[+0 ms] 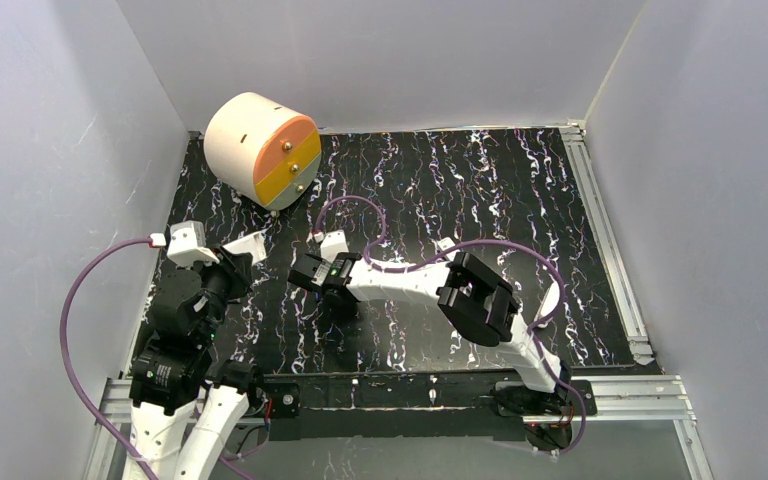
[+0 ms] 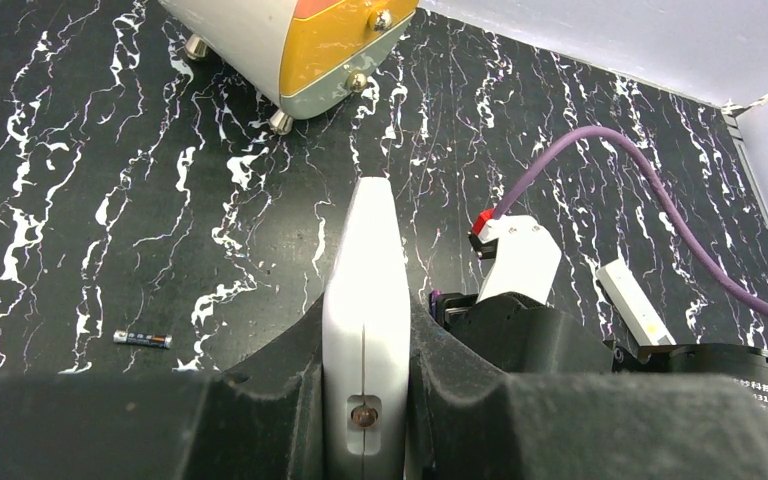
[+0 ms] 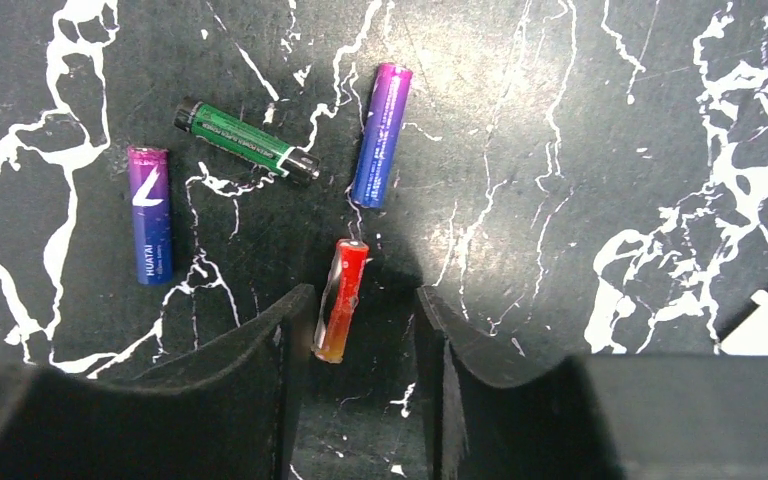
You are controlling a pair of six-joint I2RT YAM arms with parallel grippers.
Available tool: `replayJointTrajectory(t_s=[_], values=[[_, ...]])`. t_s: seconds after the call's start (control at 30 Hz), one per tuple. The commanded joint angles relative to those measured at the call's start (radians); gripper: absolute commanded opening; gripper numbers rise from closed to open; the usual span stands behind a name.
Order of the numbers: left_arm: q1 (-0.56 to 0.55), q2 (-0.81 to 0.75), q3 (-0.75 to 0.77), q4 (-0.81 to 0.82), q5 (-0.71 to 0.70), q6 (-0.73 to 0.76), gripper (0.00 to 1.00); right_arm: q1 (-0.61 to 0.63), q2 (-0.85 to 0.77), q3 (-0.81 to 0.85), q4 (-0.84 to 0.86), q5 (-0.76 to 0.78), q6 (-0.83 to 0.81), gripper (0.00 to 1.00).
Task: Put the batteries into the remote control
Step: Pick up the battery from the center of the board.
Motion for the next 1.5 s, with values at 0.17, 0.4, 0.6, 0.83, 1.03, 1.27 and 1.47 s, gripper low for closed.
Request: replayJointTrajectory(t_s=[0.17, 0.4, 0.6, 0.83, 1.03, 1.27, 1.47], values=[[0.003, 0.001, -0.017, 0.018, -0.02, 0.008, 0.0, 0.006, 0.008, 0.014, -0.046, 0.014, -0.013, 0.34], [0.003, 0.002, -0.008, 0.014, -0.025, 0.02, 0.0, -0.026, -0.002, -0.039, 0.009, -0.061, -0.021, 0.35], [0.002, 0.005, -0.007, 0.01, -0.026, 0.025, 0.0, -0.048, -0.002, -0.055, 0.043, -0.116, -0.067, 0.34], [0.002, 0.003, -0.011, 0.006, -0.023, 0.024, 0.0, -0.048, 0.002, -0.079, 0.038, -0.15, -0.079, 0.28], [0.003, 0.005, -0.011, 0.007, -0.015, 0.024, 0.0, -0.048, -0.012, -0.09, 0.024, -0.118, -0.087, 0.21], [0.002, 0.021, -0.013, 0.014, 0.025, 0.017, 0.0, -0.048, -0.13, -0.199, 0.124, -0.058, -0.095, 0.19], [0.002, 0.055, -0.018, 0.049, 0.104, -0.011, 0.0, -0.075, -0.286, -0.287, 0.165, -0.007, -0.068, 0.19]])
